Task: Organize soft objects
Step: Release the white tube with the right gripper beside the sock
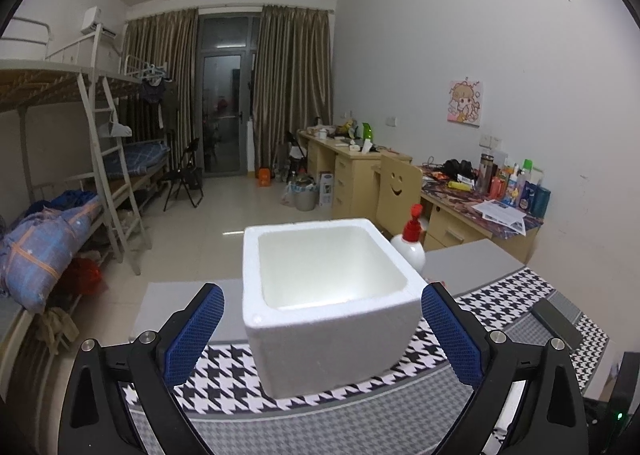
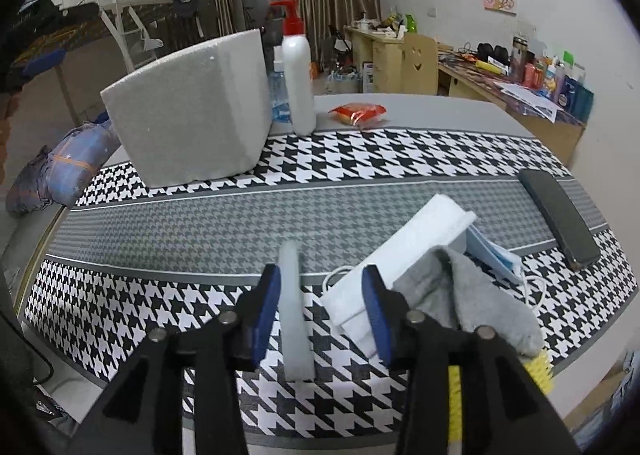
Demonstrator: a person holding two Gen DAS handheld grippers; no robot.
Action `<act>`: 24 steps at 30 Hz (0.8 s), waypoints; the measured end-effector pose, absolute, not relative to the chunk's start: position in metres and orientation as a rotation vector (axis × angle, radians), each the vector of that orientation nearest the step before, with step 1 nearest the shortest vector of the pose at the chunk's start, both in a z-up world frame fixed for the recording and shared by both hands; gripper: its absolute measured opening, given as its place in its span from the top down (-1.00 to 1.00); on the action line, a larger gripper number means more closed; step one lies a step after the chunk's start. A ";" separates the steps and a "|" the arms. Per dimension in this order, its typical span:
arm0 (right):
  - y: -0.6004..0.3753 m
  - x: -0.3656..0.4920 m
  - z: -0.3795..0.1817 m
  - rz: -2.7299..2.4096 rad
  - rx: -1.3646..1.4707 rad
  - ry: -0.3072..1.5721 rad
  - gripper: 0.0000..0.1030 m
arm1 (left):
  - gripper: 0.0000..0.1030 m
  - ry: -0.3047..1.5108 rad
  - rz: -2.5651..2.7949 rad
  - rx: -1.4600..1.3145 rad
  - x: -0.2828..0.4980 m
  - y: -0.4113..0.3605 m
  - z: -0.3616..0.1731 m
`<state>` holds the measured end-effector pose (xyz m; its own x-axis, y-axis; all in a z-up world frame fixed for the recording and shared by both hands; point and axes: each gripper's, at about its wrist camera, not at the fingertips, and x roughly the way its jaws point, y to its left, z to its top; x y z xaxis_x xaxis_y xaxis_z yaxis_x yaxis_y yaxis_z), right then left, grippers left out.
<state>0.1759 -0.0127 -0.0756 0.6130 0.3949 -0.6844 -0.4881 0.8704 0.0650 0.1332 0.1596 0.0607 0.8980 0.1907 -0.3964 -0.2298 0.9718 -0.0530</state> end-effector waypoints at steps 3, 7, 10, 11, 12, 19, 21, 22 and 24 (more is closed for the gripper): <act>-0.019 0.172 -0.072 0.511 -0.125 0.741 -0.06 | -0.93 0.414 0.202 -0.109 0.130 0.151 0.053; -0.031 0.168 -0.068 0.502 -0.110 0.724 -0.14 | -0.93 0.414 0.195 -0.119 0.125 0.140 0.046; -0.040 0.166 -0.065 0.494 -0.103 0.711 -0.18 | -0.93 0.405 0.193 -0.115 0.119 0.131 0.044; -0.044 0.165 -0.064 0.491 -0.099 0.707 -0.21 | -0.93 0.400 0.196 -0.113 0.116 0.128 0.044; -0.047 0.165 -0.063 0.490 -0.096 0.703 -0.23 | -0.93 0.398 0.194 -0.112 0.114 0.125 0.043; -0.062 0.164 -0.061 0.479 -0.081 0.684 -0.33 | -0.93 0.405 0.184 -0.110 0.109 0.107 0.031; -0.065 0.162 -0.061 0.471 -0.081 0.680 -0.34 | -0.93 0.405 0.180 -0.114 0.107 0.102 0.026; -0.066 0.162 -0.061 0.468 -0.081 0.680 -0.34 | -0.93 0.403 0.175 -0.114 0.105 0.099 0.024; -0.070 0.160 -0.062 0.462 -0.079 0.679 -0.34 | -0.93 0.401 0.176 -0.104 0.103 0.094 0.022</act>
<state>0.1602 -0.0697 -0.0617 0.6815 0.3859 -0.6219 -0.4363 0.8964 0.0781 0.1035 0.0938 0.0216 0.9056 0.1496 -0.3968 -0.1907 0.9794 -0.0660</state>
